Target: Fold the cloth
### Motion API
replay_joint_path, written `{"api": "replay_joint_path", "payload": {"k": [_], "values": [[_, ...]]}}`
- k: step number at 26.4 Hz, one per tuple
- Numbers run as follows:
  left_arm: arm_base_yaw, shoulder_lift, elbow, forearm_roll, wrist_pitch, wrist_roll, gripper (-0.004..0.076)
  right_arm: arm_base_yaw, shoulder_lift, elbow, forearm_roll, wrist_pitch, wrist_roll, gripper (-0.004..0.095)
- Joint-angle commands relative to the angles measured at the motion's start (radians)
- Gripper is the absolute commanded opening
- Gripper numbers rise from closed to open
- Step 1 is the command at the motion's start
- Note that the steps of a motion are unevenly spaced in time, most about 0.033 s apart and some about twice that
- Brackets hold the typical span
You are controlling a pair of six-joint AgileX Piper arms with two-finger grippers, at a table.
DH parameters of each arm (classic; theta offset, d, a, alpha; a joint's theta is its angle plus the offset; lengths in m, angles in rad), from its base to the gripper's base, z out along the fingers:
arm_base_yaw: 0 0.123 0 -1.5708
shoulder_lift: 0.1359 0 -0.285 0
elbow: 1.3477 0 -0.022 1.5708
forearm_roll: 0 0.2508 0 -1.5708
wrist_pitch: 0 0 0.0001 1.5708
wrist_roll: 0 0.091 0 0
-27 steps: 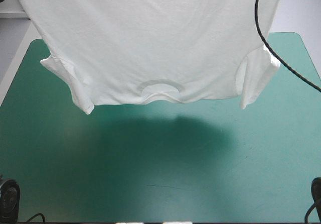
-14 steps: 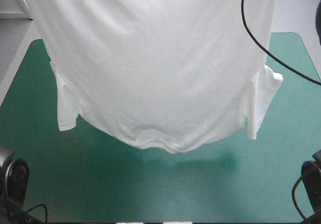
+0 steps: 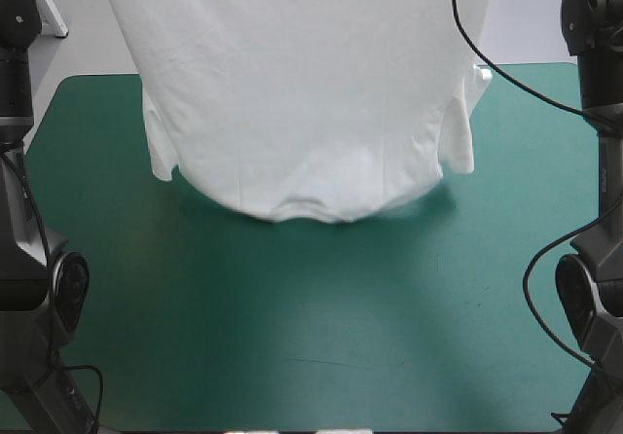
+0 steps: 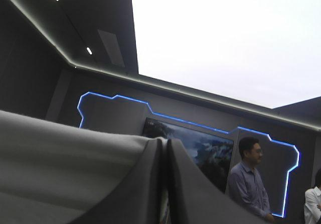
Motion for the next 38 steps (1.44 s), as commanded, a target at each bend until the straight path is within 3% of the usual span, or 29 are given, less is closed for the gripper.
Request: {"api": "replay_joint_path", "payload": {"k": [1, 4, 7, 12, 14, 17, 21, 27, 30, 34, 36, 38], "values": [[-0.002, -0.030, -0.071, -0.011, -0.053, 0.006, 0.0019, -0.014, -0.049, -0.065, 0.008, -0.064, -0.013, -0.0018], [-0.002, -0.030, -0.062, -0.018, 0.030, 0.003, 0.0019, -0.014, -0.049, -0.065, 0.008, 0.060, -0.013, -0.0017], [-0.002, -0.030, -0.049, -0.060, 0.189, -0.017, 0.0019, -0.014, -0.040, -0.047, 0.021, 0.186, -0.013, -0.0017], [-0.002, -0.030, 0.059, -0.045, 0.433, -0.134, 0.0019, -0.014, -0.046, 0.064, 0.062, 0.283, -0.018, -0.0017], [-0.002, -0.035, 0.133, -0.047, 0.479, -0.146, 0.0019, -0.014, -0.058, 0.120, 0.068, 0.356, -0.028, -0.0017], [-0.002, -0.081, 0.305, -0.047, 0.486, -0.147, 0.0019, -0.014, -0.106, 0.278, 0.153, 0.400, -0.103, -0.0017], [0.003, -0.226, 0.631, 0.005, 0.420, -0.141, 0.0019, -0.014, -0.262, 0.635, 0.329, 0.302, -0.258, -0.0017], [0.033, -0.440, 1.106, -0.001, 0.342, -0.113, 0.0019, -0.015, -0.482, 1.126, 0.343, 0.248, -0.279, -0.0017], [0.033, -0.518, 1.272, -0.001, 0.354, -0.067, 0.0019, -0.035, -0.575, 1.310, 0.338, 0.228, -0.279, -0.0017], [0.033, -0.618, 1.483, -0.004, 0.427, -0.065, 0.0019, -0.079, -0.726, 1.494, 0.346, 0.306, -0.263, -0.0017], [0.033, -0.672, 1.558, -0.004, 0.490, -0.065, 0.0019, -0.095, -0.790, 1.547, 0.326, 0.396, -0.238, -0.0017], [0.033, -0.764, 1.644, 0.001, 0.613, -0.075, 0.0019, -0.095, -0.903, 1.636, 0.203, 0.537, -0.131, -0.0017]]}}
